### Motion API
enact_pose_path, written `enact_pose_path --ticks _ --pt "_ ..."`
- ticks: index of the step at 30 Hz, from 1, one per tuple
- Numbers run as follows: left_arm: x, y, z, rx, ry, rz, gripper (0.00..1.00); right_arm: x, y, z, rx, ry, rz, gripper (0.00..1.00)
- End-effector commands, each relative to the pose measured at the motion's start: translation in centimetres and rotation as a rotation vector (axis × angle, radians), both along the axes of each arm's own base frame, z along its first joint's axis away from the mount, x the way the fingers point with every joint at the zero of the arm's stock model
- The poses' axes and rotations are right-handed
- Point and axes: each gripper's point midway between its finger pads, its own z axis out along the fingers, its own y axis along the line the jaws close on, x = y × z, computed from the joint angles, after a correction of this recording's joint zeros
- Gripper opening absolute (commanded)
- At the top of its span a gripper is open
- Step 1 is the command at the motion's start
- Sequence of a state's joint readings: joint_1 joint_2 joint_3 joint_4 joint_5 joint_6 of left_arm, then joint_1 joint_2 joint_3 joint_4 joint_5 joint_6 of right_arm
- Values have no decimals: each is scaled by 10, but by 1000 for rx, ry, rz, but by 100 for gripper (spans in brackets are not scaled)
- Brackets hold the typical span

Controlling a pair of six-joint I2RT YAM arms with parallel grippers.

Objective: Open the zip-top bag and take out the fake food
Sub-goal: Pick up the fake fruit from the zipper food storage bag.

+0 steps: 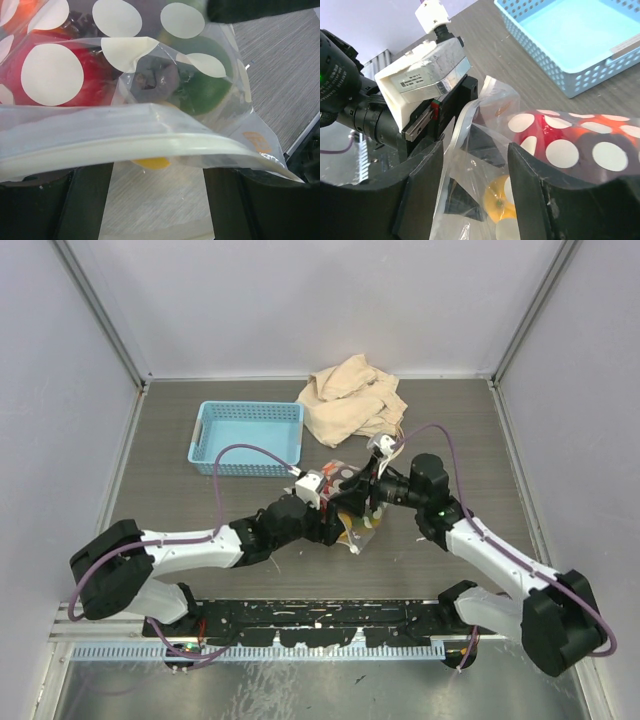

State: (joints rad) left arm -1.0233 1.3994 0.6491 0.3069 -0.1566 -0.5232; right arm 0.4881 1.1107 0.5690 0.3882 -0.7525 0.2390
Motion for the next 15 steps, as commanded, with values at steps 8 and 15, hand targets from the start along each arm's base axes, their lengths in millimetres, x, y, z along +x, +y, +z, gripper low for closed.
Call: enact_pose_path --ticks 8,15 --pt "10 2 4 -21 -69 12 76 37 -54 -2 -160 18 -431 33" --pt "7 -1 -4 1 -34 -22 80 48 -55 -49 -323 135 -429 12"
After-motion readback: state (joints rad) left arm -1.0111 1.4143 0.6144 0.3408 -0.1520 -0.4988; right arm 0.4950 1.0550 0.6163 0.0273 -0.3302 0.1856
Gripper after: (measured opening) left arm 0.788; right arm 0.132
